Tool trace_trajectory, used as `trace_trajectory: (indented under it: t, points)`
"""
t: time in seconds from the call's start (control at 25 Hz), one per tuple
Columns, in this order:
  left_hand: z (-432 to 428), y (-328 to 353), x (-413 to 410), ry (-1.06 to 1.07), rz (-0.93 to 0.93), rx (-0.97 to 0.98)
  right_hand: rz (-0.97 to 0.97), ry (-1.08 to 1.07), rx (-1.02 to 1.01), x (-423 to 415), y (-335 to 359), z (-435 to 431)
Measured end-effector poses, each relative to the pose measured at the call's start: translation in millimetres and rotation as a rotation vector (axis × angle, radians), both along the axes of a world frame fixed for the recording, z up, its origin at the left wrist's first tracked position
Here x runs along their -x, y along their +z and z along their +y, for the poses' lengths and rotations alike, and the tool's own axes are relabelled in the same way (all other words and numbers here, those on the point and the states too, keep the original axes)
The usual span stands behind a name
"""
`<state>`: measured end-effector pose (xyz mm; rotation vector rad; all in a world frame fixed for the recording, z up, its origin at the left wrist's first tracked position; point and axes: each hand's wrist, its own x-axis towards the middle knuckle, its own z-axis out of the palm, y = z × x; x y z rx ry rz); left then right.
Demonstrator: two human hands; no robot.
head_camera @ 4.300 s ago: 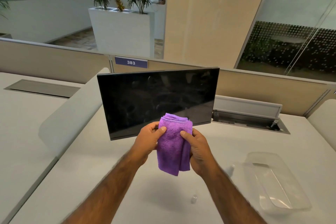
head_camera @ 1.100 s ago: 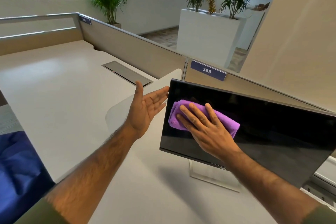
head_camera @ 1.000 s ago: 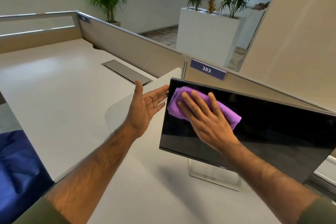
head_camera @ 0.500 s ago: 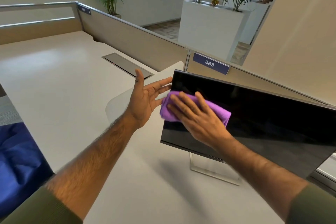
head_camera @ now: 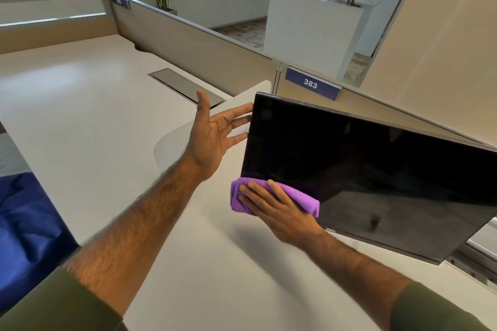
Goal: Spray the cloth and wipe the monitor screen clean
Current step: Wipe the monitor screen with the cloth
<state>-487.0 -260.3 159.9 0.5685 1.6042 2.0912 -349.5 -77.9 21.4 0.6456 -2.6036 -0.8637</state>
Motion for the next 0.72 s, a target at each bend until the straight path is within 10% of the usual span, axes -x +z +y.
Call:
trace_trajectory:
  t: [0.36,0.72]
  points:
    - [2,-15,-12,0.061,-0.037,0.029,0.337,-0.192,0.222,25,101,23]
    - [-3,-43,-23,0.079,-0.052,0.055,-0.021,-0.020,-0.072,-19,-11,17]
